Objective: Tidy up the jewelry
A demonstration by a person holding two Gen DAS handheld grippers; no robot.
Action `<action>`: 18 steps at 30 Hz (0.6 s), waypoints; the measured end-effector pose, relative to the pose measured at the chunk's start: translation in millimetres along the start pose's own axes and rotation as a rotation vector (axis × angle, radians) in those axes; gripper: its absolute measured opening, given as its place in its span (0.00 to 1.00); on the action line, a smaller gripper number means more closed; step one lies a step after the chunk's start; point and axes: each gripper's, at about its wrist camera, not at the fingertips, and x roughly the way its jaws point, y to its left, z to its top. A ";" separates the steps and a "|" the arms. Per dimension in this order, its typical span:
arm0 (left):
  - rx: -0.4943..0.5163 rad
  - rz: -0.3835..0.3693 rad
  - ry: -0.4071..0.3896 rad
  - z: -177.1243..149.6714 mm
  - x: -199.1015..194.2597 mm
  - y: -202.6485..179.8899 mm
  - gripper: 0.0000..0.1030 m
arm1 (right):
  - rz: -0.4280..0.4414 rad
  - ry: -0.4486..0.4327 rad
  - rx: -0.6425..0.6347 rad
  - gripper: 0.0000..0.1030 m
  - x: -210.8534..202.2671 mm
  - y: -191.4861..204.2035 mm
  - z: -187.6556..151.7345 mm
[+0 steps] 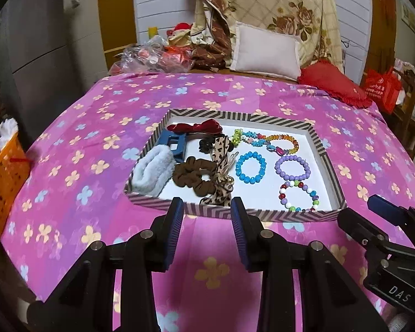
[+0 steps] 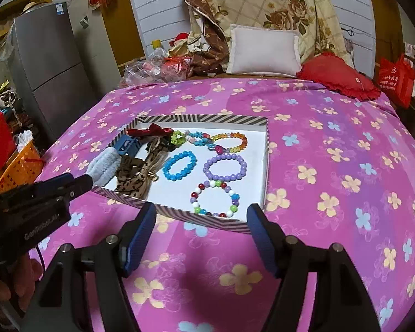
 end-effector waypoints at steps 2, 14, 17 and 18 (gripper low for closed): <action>0.005 0.011 -0.010 -3.1 -4.8 0.0 0.39 | 0.007 -0.006 -0.001 0.75 -3.2 4.7 -1.2; -0.010 0.034 -0.043 -17.6 -28.4 9.4 0.39 | -0.005 -0.035 -0.028 0.76 -20.6 25.6 -4.2; -0.015 0.035 -0.050 -19.2 -33.6 11.2 0.39 | -0.006 -0.033 -0.031 0.77 -23.1 28.5 -6.0; -0.015 0.035 -0.052 -20.0 -35.0 11.5 0.39 | -0.008 -0.034 -0.031 0.77 -23.2 28.3 -5.6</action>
